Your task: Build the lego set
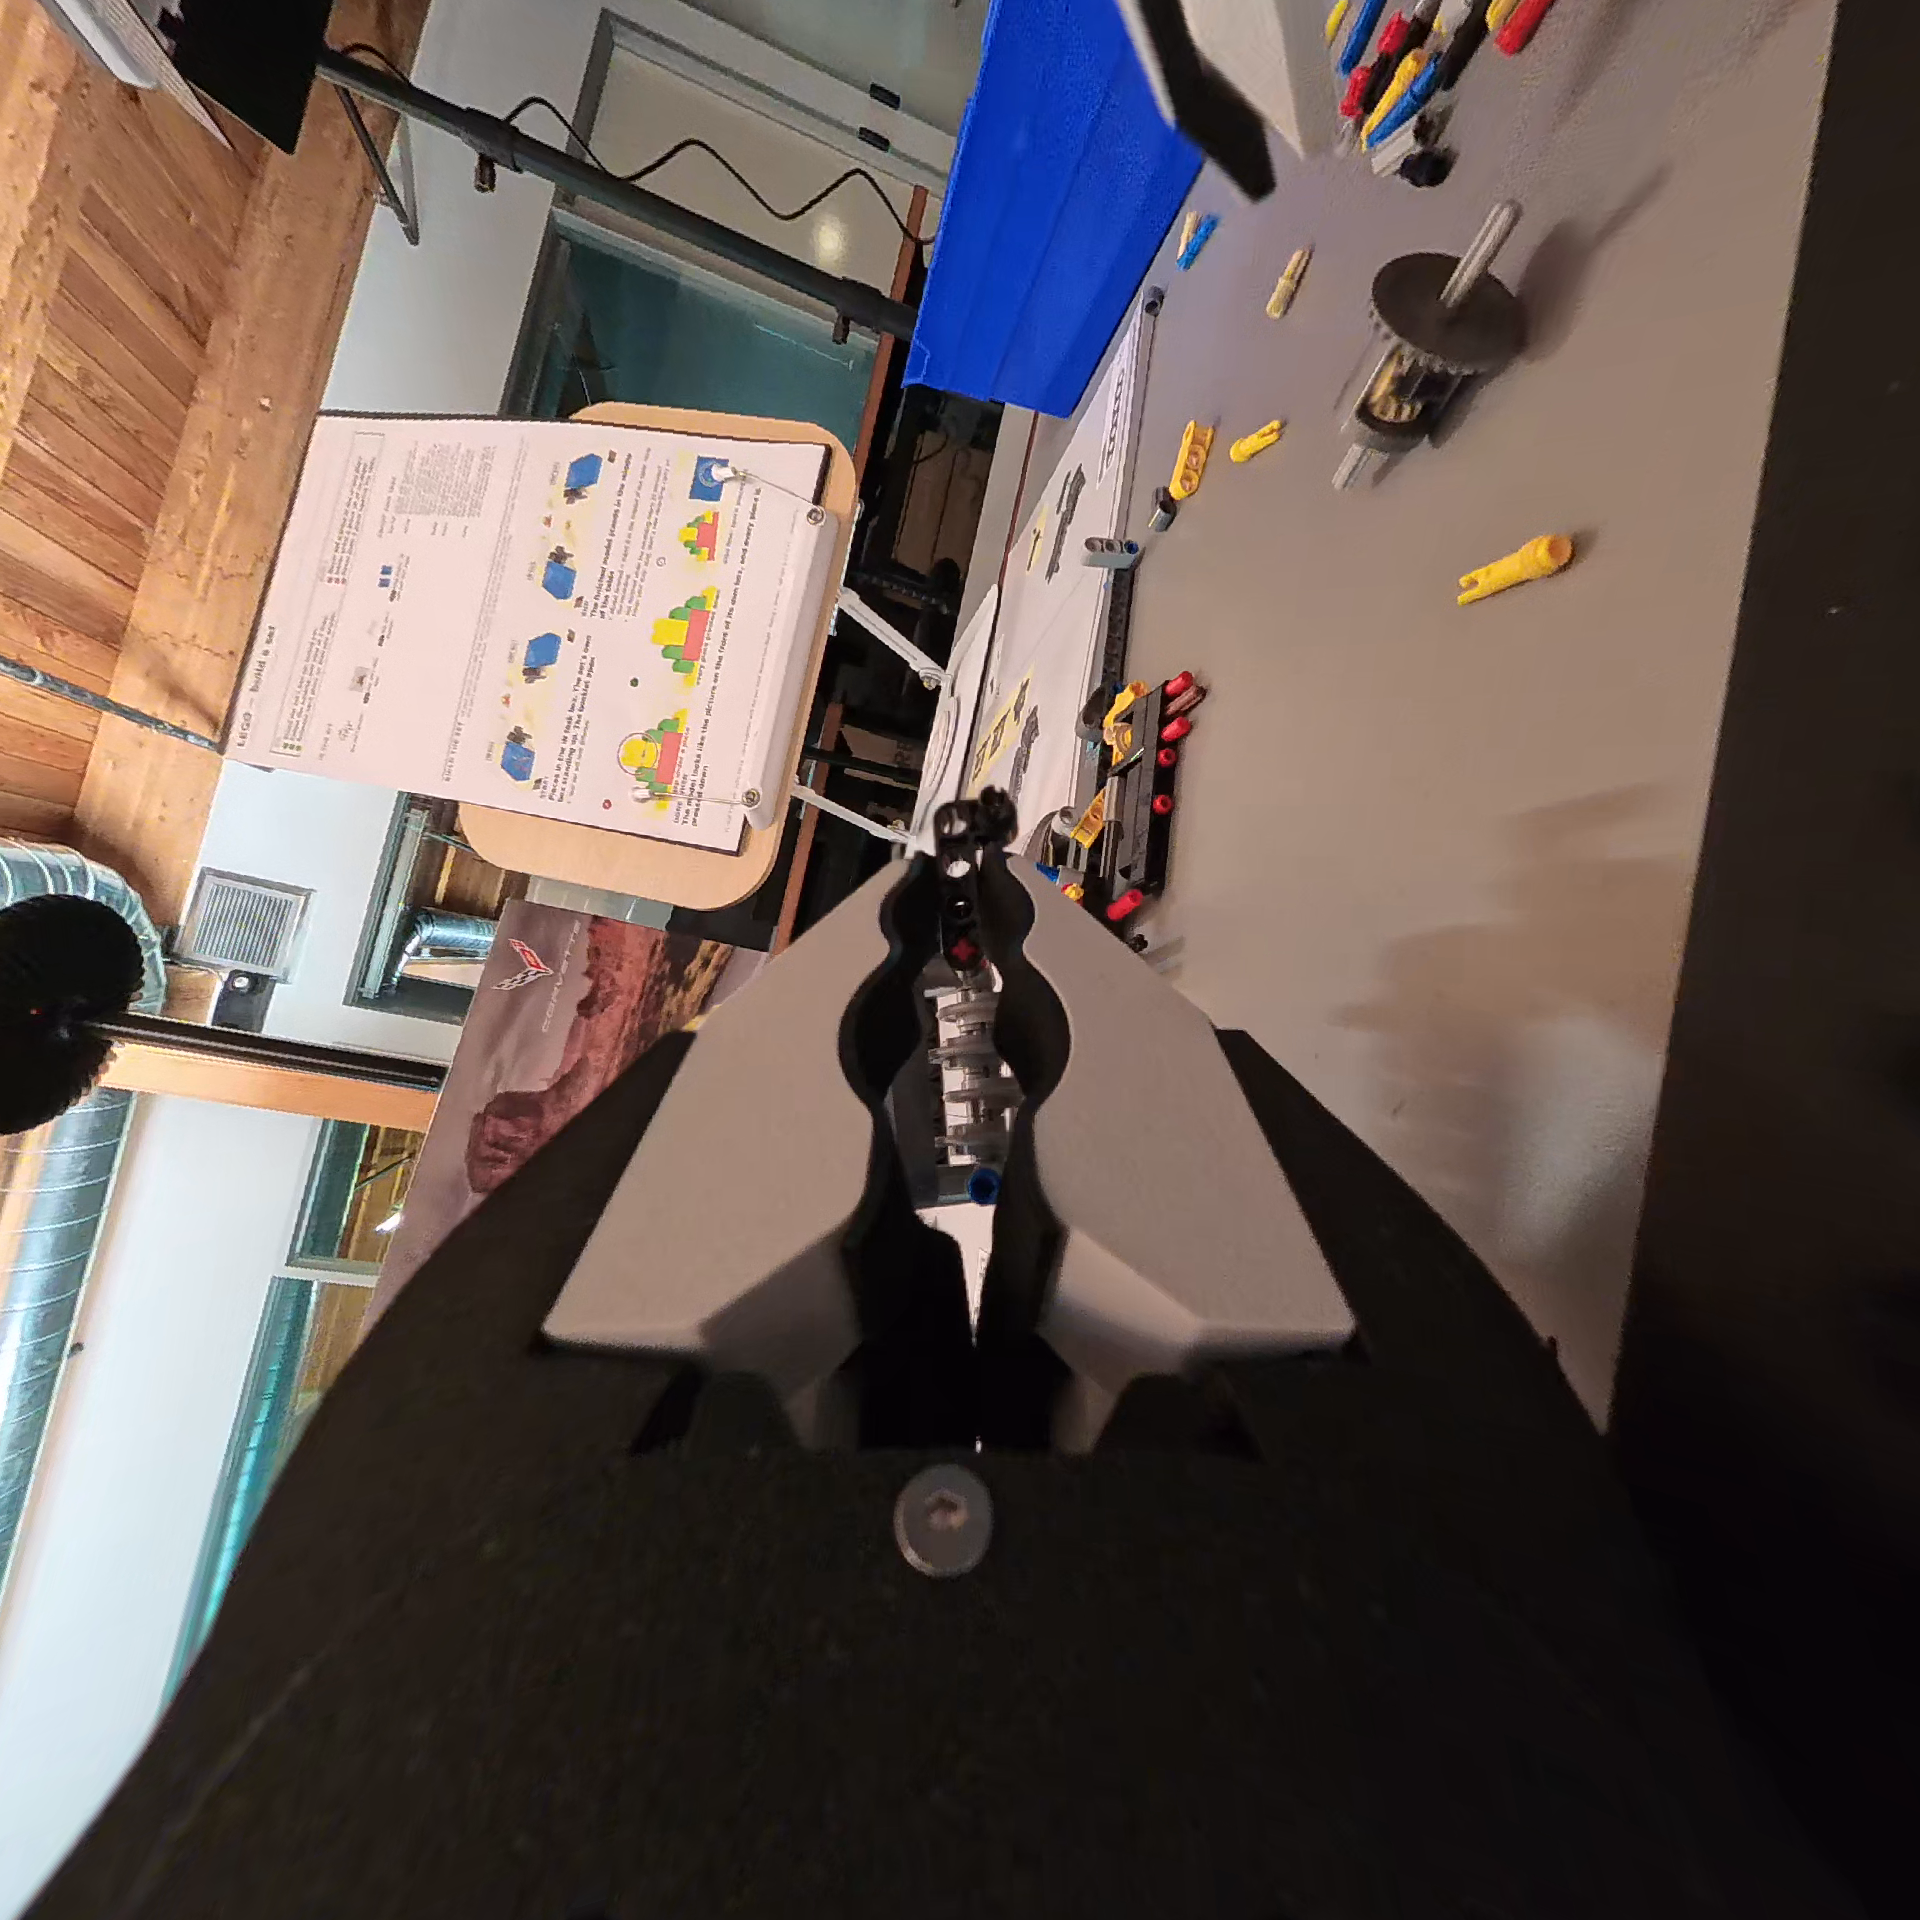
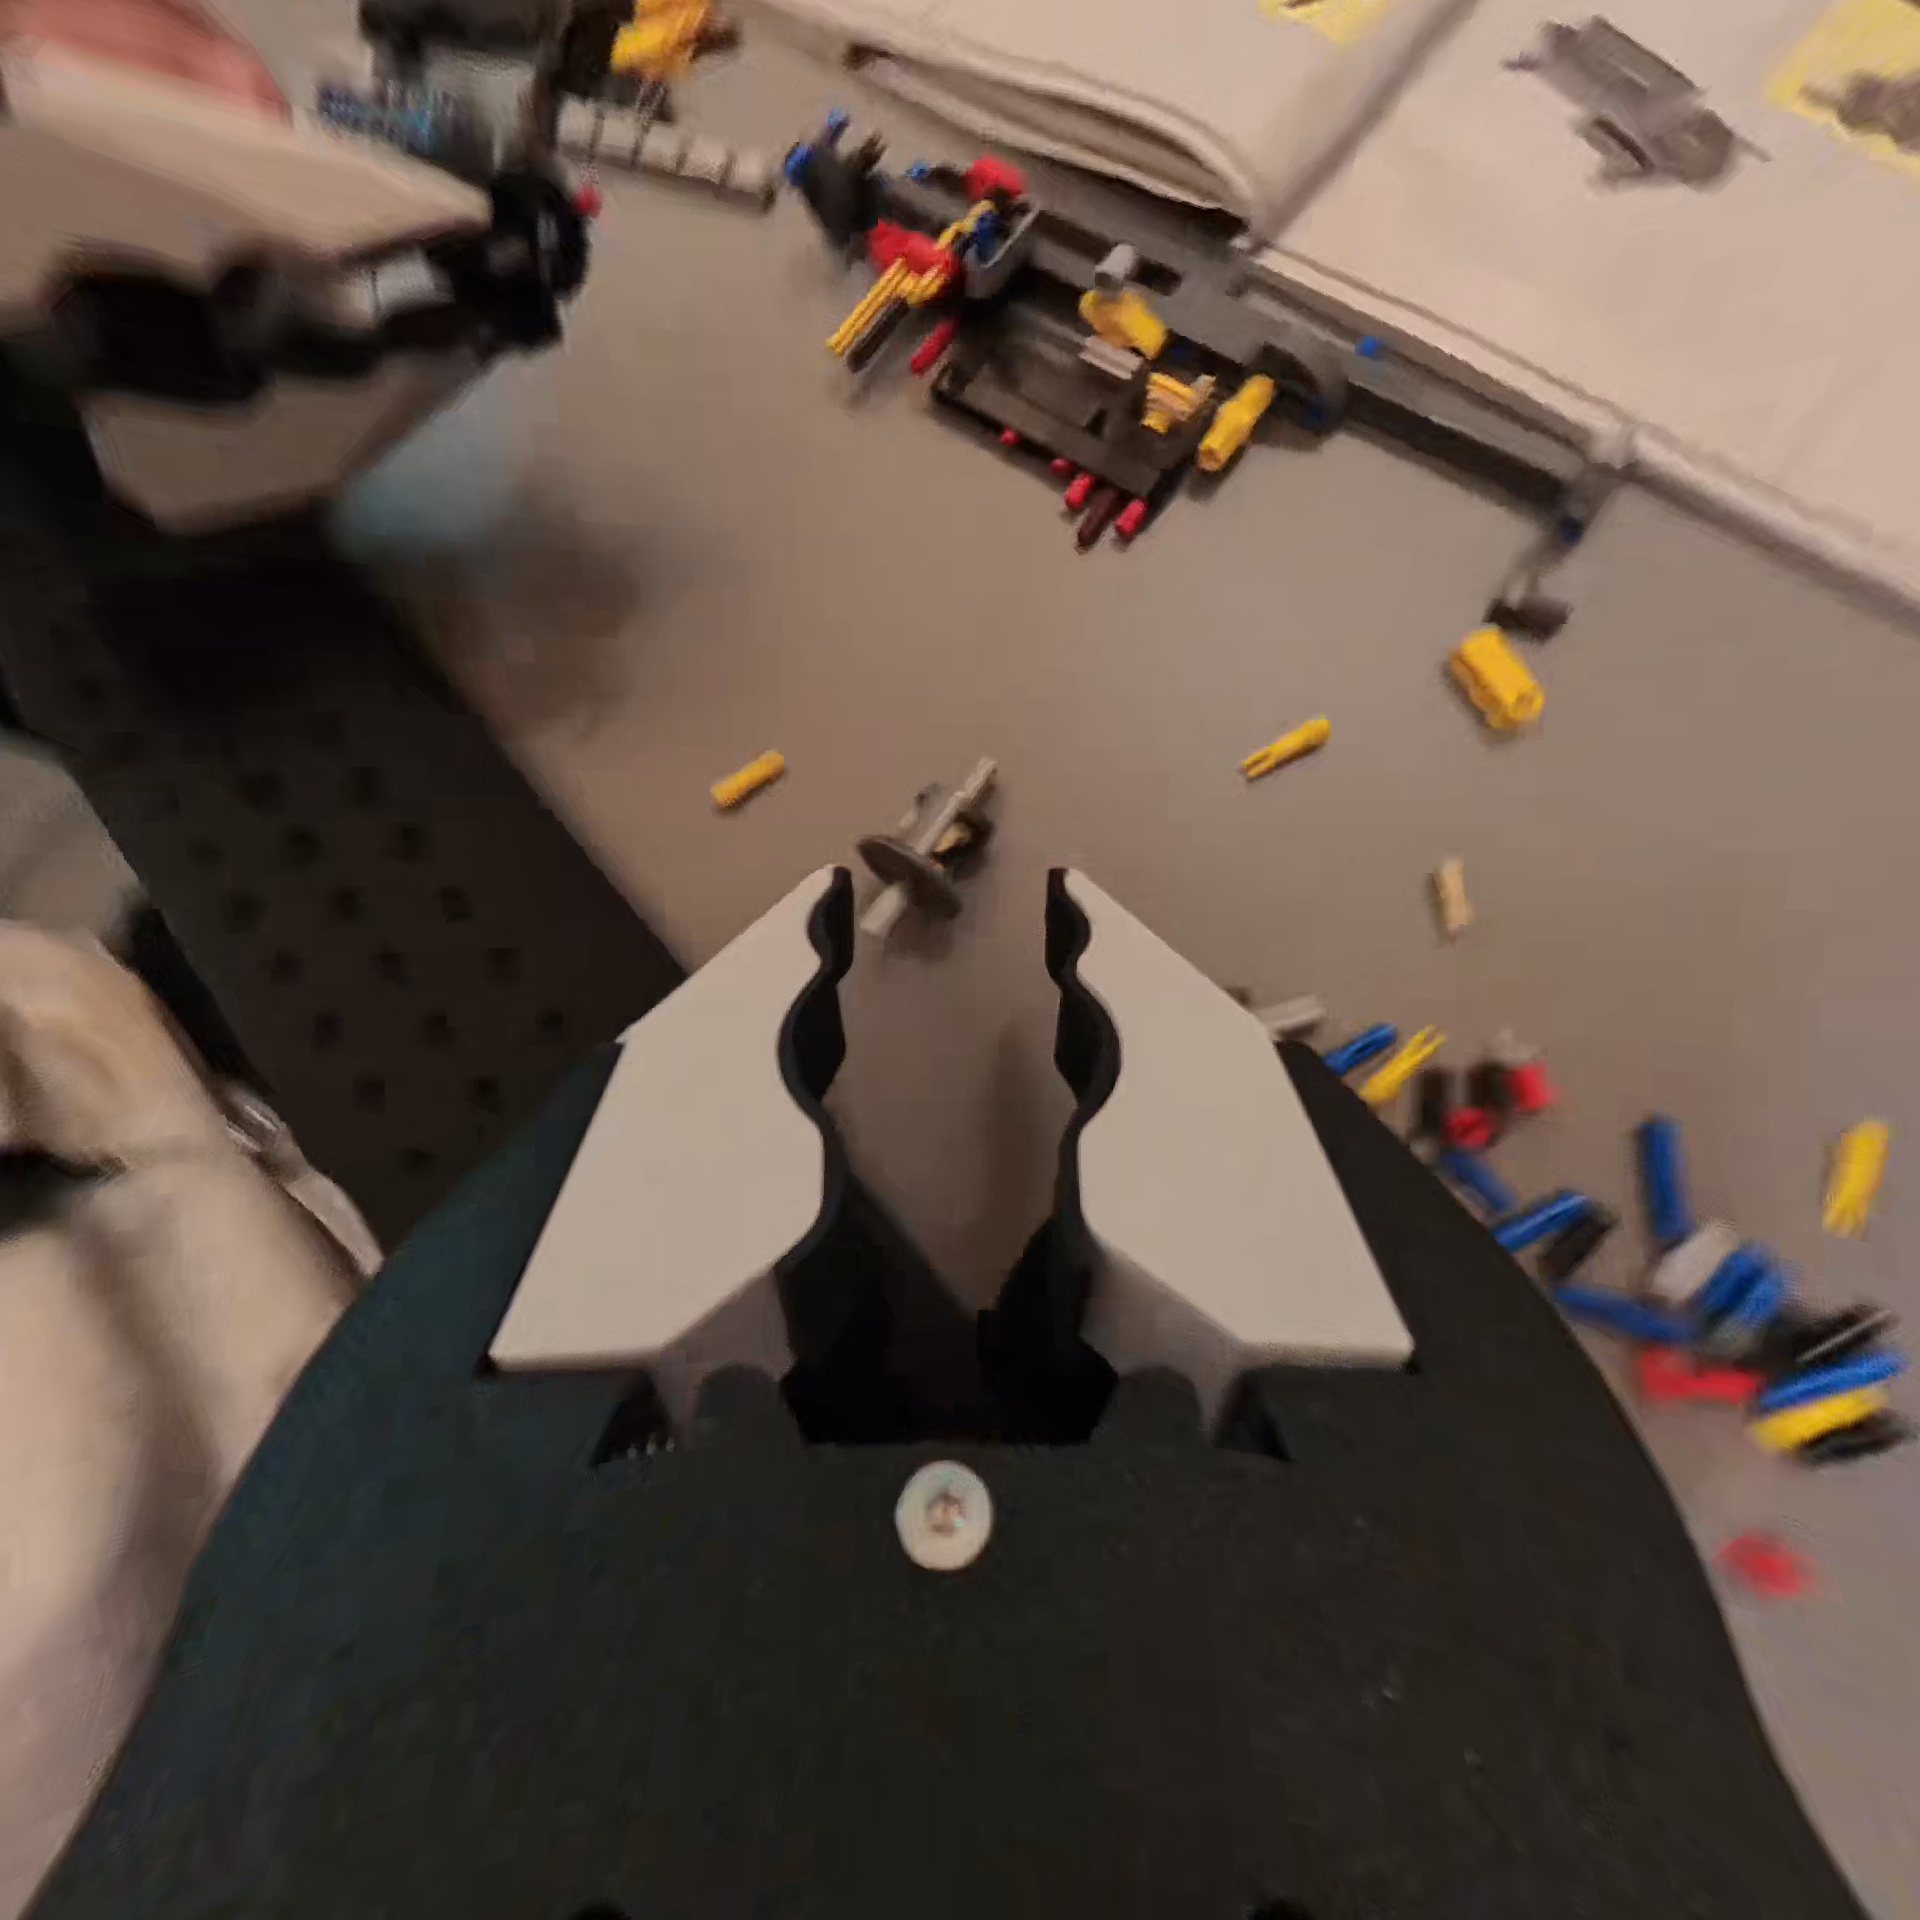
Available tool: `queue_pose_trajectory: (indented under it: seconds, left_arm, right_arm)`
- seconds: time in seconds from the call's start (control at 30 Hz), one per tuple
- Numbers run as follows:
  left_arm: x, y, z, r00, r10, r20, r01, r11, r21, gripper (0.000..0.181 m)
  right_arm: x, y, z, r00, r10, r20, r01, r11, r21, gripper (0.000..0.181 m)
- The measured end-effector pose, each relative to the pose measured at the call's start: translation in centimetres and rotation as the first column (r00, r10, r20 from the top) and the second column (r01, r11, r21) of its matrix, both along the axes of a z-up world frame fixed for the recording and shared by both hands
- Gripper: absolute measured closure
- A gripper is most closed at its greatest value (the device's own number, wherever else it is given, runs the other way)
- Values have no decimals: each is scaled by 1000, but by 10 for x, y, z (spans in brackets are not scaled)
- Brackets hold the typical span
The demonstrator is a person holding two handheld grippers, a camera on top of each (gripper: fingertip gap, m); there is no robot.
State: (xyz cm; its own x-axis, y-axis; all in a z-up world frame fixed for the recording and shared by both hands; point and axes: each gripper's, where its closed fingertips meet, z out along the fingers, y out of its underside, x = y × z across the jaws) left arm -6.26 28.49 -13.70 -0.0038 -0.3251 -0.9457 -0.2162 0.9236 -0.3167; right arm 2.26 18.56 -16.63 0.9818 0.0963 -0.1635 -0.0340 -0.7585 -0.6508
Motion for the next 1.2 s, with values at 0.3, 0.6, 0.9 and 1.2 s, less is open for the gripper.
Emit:
queue_pose_trajectory:
  seconds: [0.3,0.6,0.9,1.2]
  left_arm:
    - [0,-5,3,1000,-19,4,19,999,-49,175]
    - [0,-1,0,1000,-11,-7,10,998,-68,175]
    - [-6,-6,27,981,-161,104,185,937,-297,175]
    - [-24,-44,63,885,-370,283,436,872,-223,175]
  right_arm:
    - [-28,-2,-37,927,-367,-73,360,928,-91,153]
    - [-22,0,-45,962,-256,-92,246,963,-111,177]
    - [-42,36,30,852,437,290,-497,849,179,177]
    - [-72,39,81,472,836,280,-881,435,187,177]
